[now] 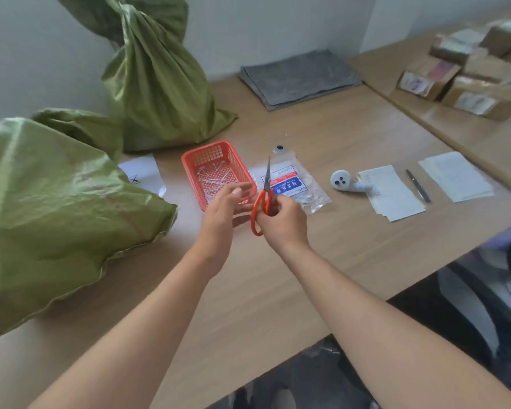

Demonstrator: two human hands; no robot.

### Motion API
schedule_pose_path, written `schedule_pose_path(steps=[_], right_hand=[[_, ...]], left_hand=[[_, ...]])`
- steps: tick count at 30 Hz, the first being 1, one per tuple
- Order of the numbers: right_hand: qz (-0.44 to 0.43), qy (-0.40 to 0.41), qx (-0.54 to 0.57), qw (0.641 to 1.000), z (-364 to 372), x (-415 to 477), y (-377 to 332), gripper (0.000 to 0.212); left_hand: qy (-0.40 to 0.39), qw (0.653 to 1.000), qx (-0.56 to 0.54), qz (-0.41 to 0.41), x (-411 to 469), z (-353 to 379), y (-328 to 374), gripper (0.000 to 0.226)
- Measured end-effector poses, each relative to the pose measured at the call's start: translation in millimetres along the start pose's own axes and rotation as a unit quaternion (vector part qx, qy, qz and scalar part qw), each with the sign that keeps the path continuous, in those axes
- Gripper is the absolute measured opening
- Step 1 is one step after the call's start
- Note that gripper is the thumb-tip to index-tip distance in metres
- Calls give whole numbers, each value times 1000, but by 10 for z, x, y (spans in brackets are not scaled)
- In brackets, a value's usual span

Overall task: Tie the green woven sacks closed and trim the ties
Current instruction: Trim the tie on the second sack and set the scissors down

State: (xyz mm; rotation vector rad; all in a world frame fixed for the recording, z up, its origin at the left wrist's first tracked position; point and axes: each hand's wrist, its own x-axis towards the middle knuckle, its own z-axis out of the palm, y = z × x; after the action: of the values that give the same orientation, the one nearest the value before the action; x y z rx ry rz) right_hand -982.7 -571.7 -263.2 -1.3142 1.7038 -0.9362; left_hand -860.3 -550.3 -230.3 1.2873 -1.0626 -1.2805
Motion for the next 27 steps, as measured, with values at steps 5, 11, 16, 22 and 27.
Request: schedule_pose_path(steps=[5, 11, 16, 22, 27], right_hand=[[-59, -12, 29, 998, -38, -132, -655, 17], [-141, -34, 60, 988, 70, -476, -1531, 20], [-159, -81, 92, 980, 459, -740, -2149, 25], [-161, -116, 125, 972, 1193, -867, -2747, 23], [-144, -104, 128, 976, 2094, -884, -3119, 27]], left_hand=[[29, 994, -4, 102, -261, -264, 638, 40], [110, 980, 9, 163, -604, -818, 1300, 43], [168, 970, 26, 173, -849, -1420, 1668, 42], [217, 956, 4, 196, -873, -2355, 1929, 39], [227, 957, -24, 181, -611, -3195, 1989, 37]])
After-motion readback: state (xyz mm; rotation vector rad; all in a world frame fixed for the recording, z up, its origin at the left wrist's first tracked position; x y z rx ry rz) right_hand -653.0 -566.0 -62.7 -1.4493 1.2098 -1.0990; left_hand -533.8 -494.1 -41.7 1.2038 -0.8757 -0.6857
